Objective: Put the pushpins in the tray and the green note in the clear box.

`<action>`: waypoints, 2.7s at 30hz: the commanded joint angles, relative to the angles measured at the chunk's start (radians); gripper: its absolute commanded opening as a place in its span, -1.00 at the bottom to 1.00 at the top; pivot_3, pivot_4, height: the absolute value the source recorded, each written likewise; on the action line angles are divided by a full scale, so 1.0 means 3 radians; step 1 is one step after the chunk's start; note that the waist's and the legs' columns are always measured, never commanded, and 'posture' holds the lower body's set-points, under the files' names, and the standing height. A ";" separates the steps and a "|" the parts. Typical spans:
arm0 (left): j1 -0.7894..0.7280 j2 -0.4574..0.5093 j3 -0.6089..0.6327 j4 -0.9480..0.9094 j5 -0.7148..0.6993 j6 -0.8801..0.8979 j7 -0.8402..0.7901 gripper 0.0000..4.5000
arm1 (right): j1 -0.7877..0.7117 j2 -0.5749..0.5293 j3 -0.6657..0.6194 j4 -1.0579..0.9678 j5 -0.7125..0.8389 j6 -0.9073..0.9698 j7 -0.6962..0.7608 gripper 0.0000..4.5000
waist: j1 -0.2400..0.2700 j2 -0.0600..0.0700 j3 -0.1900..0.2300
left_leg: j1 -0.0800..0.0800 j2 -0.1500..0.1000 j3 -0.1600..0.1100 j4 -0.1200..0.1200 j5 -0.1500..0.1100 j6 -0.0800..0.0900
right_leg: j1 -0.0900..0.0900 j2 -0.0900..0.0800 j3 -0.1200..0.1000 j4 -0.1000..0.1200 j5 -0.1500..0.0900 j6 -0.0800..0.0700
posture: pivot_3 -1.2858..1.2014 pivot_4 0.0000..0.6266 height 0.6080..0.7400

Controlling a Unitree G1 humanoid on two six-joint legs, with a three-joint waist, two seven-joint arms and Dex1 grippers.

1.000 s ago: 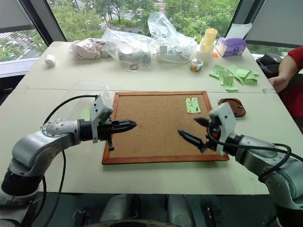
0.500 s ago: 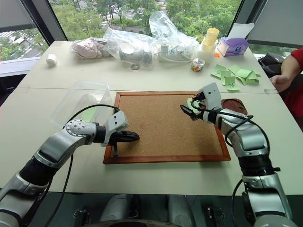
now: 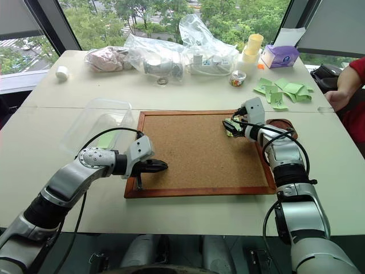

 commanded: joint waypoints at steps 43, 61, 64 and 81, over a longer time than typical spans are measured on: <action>0.0131 -0.0071 -0.0105 -0.0110 0.0167 0.0263 0.0001 -1.00 | 0.0373 -0.0028 -0.1074 -0.0850 0.0083 -0.0186 -0.0471 -0.99 | 0.0012 0.0019 0.0002 | 0.0001 -0.0001 0.0001 -0.0001 0.0000 0.0000 | 0.0000 -0.0003 0.0000 0.0002 0.0000 0.0000 | 0.03 -0.52 0.81; 0.0035 0.0086 -0.0086 0.0078 0.0264 0.0051 -0.0156 -1.00 | 0.0914 -0.0222 -0.1296 -0.0815 0.0074 0.0106 -0.0534 -0.99 | -0.0083 0.0028 -0.0003 | 0.0017 0.0005 0.0005 -0.0005 0.0002 -0.0005 | 0.0008 0.0007 0.0006 0.0006 -0.0001 0.0000 | 0.03 -0.52 0.81; 0.0039 0.0079 -0.0092 0.0079 0.0275 0.0052 -0.0167 -1.00 | 0.0777 -0.0208 -0.1236 -0.0581 0.0050 0.0000 -0.0482 -0.99 | -0.0085 0.0028 -0.0003 | 0.0019 0.0005 0.0005 -0.0005 0.0002 -0.0005 | 0.0010 0.0006 0.0006 0.0006 -0.0001 0.0000 | 0.03 -0.52 0.81; 0.0121 0.0043 -0.0078 0.0038 0.0264 0.0094 -0.0086 -1.00 | 0.0625 -0.0233 -0.1216 -0.0297 0.0070 -0.0244 -0.0398 0.98 | -0.0085 0.0029 -0.0004 | 0.0032 0.0005 0.0005 -0.0008 0.0002 -0.0005 | 0.0024 0.0005 0.0007 0.0004 -0.0001 0.0000 | 0.03 -0.52 0.81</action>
